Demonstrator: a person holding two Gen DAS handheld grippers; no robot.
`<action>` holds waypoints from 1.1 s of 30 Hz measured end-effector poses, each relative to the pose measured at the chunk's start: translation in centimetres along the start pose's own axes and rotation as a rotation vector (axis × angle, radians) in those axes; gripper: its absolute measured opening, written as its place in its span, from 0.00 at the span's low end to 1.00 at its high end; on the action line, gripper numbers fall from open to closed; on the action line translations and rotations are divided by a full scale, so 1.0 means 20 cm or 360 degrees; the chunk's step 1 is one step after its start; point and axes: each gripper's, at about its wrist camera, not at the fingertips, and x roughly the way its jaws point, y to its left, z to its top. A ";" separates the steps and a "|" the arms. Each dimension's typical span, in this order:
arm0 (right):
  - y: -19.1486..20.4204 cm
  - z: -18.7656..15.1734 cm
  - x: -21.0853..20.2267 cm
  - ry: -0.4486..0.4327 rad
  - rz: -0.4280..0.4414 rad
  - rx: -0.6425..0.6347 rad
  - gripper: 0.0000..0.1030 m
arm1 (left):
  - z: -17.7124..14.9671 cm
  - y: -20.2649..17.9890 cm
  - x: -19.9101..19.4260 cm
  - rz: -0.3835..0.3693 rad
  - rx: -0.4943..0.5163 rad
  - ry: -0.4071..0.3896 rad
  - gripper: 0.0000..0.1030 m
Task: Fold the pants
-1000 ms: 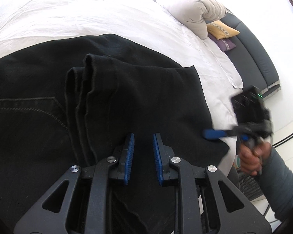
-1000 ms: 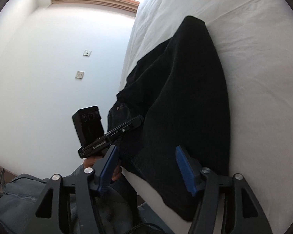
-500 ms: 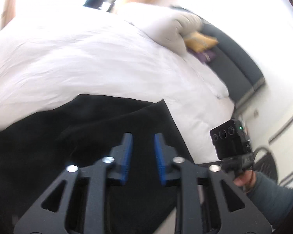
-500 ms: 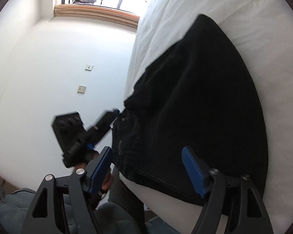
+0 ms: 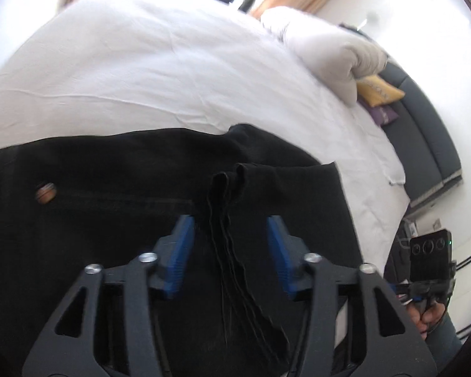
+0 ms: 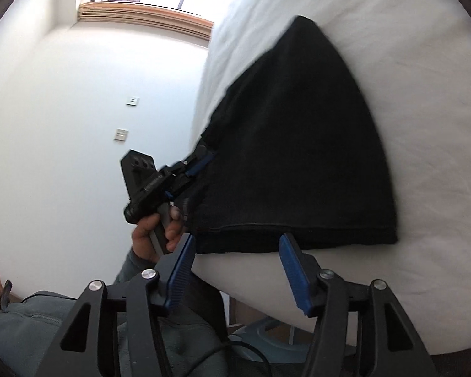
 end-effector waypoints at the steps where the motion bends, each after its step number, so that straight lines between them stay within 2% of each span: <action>1: 0.07 0.01 0.02 -0.0013 0.0054 -0.0051 0.64 | -0.05 -0.01 -0.07 0.0017 -0.0001 -0.0035 0.74; 2: 0.12 0.03 0.05 -0.0025 0.0081 -0.0094 0.67 | -0.11 -0.01 -0.15 0.0073 -0.0006 -0.0079 0.84; 6: 0.29 0.11 0.28 0.0005 0.0129 -0.0187 0.68 | -0.28 0.09 -0.42 0.0043 -0.0189 -0.0148 0.86; 9: 0.34 0.18 0.42 0.0015 0.0178 -0.0200 0.68 | -0.34 0.23 -0.69 0.0087 -0.0340 -0.0347 0.87; 11: 0.34 0.24 0.50 0.0009 0.0207 -0.0177 0.68 | -0.39 0.36 -0.85 0.0185 -0.0505 -0.0537 0.97; 13: 0.35 0.28 0.58 0.0003 0.0220 -0.0131 0.69 | -0.44 0.49 -0.91 0.0240 -0.0700 -0.0609 0.98; 16: 0.41 0.26 0.67 0.0094 0.0244 -0.0176 0.69 | -0.52 0.66 -0.89 0.0181 -0.0968 -0.0548 0.99; 18: 0.48 0.28 0.76 0.0175 0.0248 -0.0236 0.69 | -0.52 0.68 -0.82 0.0121 -0.0989 -0.0531 0.99; 20: 0.49 0.30 0.84 0.0222 0.0278 -0.0246 0.69 | -0.51 0.68 -0.75 0.0112 -0.0987 -0.0488 0.99; 23: 0.39 0.36 0.92 0.0241 0.0182 -0.0153 0.69 | -0.51 0.74 -0.67 0.0084 -0.1013 -0.0411 0.98; 26: 0.23 0.36 0.95 0.0275 0.0064 -0.0024 0.69 | -0.51 0.77 -0.63 0.0050 -0.1080 -0.0431 0.97; 27: 0.18 0.35 0.96 0.0289 0.0039 0.0002 0.64 | -0.52 0.78 -0.62 0.0035 -0.1080 -0.0428 0.97; 28: 0.14 0.34 0.96 0.0288 0.0039 0.0014 0.62 | -0.52 0.80 -0.61 0.0031 -0.1086 -0.0429 0.94; 30: 0.12 0.33 0.95 0.0270 0.0059 0.0021 0.62 | -0.52 0.86 -0.63 0.0035 -0.1127 -0.0419 0.80; 32: 0.10 0.33 0.95 0.0278 0.0055 0.0040 0.60 | -0.54 0.93 -0.67 0.0011 -0.1159 -0.0379 0.35; 33: 0.10 0.34 0.95 0.0290 0.0044 0.0050 0.57 | -0.53 0.94 -0.65 -0.0005 -0.1189 -0.0333 0.31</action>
